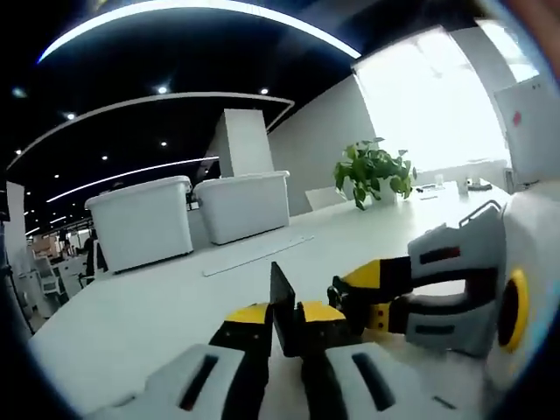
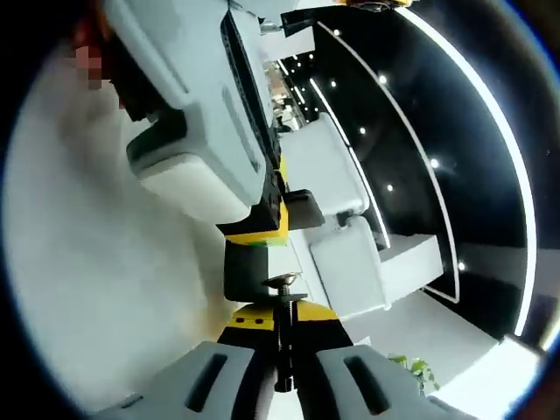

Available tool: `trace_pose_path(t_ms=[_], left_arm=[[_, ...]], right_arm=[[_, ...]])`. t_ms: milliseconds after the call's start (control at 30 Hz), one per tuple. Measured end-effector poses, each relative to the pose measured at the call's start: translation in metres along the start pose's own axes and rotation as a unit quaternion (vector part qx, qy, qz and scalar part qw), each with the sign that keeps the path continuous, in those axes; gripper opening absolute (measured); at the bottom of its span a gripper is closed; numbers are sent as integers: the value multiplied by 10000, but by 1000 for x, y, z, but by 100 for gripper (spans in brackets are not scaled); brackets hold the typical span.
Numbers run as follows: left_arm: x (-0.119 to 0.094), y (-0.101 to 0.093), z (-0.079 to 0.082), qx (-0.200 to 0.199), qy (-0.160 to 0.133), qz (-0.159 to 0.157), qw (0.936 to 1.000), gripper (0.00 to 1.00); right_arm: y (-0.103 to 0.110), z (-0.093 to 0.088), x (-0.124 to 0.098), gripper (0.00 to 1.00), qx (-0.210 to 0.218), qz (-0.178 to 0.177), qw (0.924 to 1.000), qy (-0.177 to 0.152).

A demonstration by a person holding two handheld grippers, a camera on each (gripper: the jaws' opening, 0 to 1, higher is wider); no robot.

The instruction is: Clamp the fixed fixture on the desktop, loosen the retaining clip, secure it to the edge of the desk, and tighten the retaining clip.

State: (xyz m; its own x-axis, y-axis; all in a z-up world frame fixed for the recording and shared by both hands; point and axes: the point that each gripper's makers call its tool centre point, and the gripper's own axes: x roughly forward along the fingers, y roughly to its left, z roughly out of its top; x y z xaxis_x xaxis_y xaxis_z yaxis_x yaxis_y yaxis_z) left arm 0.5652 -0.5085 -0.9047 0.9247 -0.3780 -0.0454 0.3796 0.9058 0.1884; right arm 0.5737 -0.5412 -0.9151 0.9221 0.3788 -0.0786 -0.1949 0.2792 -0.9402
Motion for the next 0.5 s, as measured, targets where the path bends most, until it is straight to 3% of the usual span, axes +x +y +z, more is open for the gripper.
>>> trace_pose_path(t_ms=[100,333,500], left_arm=[[2,-5,6,36,-146,-118,9998,23],[-1,-2,15,39,-417,13,9991,27],[-5,-6,16,123,-397,58,9991,29]], right_arm=[[-3,4,-4,2,368,-21,9993,-86],[7,9,-4,2,238,176,9994,-191],[8,6,-5,2,346,225,9990,-157]])
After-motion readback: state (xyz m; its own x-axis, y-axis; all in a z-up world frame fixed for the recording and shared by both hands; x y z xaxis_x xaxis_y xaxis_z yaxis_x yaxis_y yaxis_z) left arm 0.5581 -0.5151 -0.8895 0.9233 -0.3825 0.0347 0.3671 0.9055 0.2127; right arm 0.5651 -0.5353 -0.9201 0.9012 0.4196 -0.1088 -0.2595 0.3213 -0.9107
